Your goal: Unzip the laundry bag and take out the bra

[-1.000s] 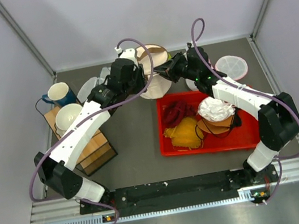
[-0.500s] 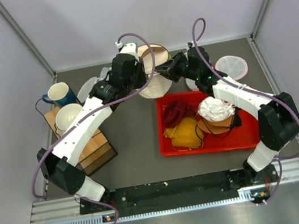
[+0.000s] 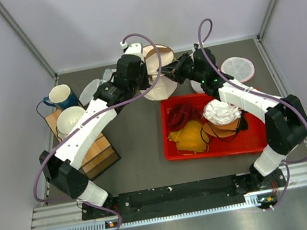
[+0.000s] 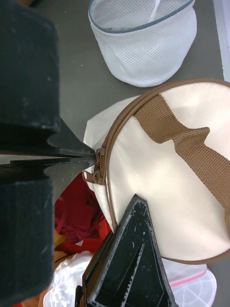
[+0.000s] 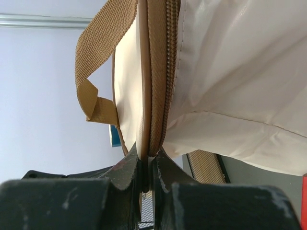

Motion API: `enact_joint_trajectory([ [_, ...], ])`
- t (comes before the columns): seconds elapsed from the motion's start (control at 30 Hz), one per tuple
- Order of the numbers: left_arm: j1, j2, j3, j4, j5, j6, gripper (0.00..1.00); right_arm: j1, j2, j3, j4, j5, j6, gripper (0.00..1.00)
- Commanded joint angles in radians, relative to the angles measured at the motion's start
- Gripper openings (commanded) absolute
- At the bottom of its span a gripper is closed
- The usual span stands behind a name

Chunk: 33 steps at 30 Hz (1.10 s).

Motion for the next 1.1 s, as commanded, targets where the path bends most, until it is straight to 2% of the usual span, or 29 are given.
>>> enact_joint_trajectory([
  [0.0,0.001,-0.008,0.040,0.010,-0.071,0.025,0.02,-0.014,-0.069,-0.007,0.089,-0.015,0.013,0.00],
  [0.3,0.031,-0.079,-0.037,0.010,-0.180,0.029,0.00,-0.037,-0.092,-0.044,0.094,-0.015,0.014,0.00],
  [0.4,0.027,-0.120,-0.072,0.039,-0.143,0.040,0.00,-0.038,-0.094,-0.045,0.083,-0.012,0.011,0.00],
  [0.43,0.021,-0.136,-0.093,0.065,-0.067,0.048,0.14,-0.037,-0.094,-0.045,0.082,-0.007,0.013,0.00],
  [0.47,0.007,-0.159,-0.115,0.093,-0.060,0.059,0.22,-0.037,-0.091,-0.045,0.088,-0.007,0.013,0.00],
  [0.53,-0.050,-0.162,-0.146,0.108,-0.130,0.071,0.45,-0.037,-0.088,-0.045,0.094,-0.007,0.019,0.00],
  [0.6,-0.082,-0.139,-0.138,0.094,-0.160,0.057,0.52,-0.037,-0.083,-0.044,0.102,-0.005,0.026,0.00],
  [0.83,-0.139,-0.071,-0.097,0.093,-0.220,0.079,0.54,-0.037,-0.091,-0.031,0.083,-0.005,0.019,0.00],
  [1.07,-0.145,0.004,-0.026,0.091,-0.295,0.134,0.44,-0.038,-0.094,-0.036,0.089,-0.012,0.017,0.00],
])
